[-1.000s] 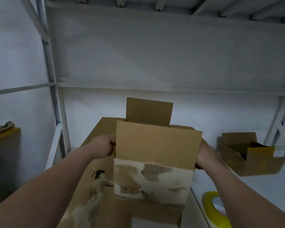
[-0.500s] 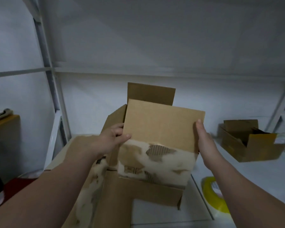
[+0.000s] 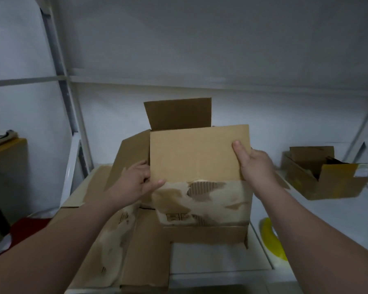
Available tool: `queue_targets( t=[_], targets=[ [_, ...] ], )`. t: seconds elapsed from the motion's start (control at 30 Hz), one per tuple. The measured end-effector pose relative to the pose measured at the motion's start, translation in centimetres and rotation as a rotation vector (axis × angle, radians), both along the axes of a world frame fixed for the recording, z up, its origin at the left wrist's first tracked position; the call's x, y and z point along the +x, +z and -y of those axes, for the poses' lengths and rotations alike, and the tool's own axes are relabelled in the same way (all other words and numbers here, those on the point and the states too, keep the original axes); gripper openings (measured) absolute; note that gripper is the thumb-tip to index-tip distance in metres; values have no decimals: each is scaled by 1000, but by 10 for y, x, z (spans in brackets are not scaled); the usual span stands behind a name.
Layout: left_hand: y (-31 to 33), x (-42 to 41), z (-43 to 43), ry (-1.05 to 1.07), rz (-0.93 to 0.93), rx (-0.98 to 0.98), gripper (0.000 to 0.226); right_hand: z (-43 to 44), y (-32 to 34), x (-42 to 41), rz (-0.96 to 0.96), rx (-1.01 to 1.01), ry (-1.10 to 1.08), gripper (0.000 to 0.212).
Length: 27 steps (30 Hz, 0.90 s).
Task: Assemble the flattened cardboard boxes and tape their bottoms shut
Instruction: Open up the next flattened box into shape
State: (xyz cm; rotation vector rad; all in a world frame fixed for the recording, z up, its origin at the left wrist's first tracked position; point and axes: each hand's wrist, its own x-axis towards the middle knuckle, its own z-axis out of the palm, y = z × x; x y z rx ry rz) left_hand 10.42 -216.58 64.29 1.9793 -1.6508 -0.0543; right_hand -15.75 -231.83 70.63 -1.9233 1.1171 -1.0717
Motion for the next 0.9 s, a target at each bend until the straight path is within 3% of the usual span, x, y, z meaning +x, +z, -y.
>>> queue_targets(
  t=[0.1,0.23,0.33,0.5,0.67,0.77,0.9],
  targets=[
    [0,-1,-11,94,-41,-44,79,-9,8,16,-44,-47,1,51],
    [-6,-2,-22,66,-85,-78,76,-11,11,27,-154,-96,-32,58],
    [-3,1,-22,14,-35,33,61,-9,14,22,-177,-83,-37,56],
    [26,-20,-23,-66,-13,53,26,-6,29,5,-141,-94,-87,61],
    [32,-57,-37,-57,131,14,48,-17,38,-20,-202,-148,-119,63],
    [17,-59,-43,-19,118,3,45,-28,17,-34,-177,-100,-126,64],
    [0,-46,-52,-60,146,71,16,-45,-42,-47,-137,87,-94,58]
  ],
)
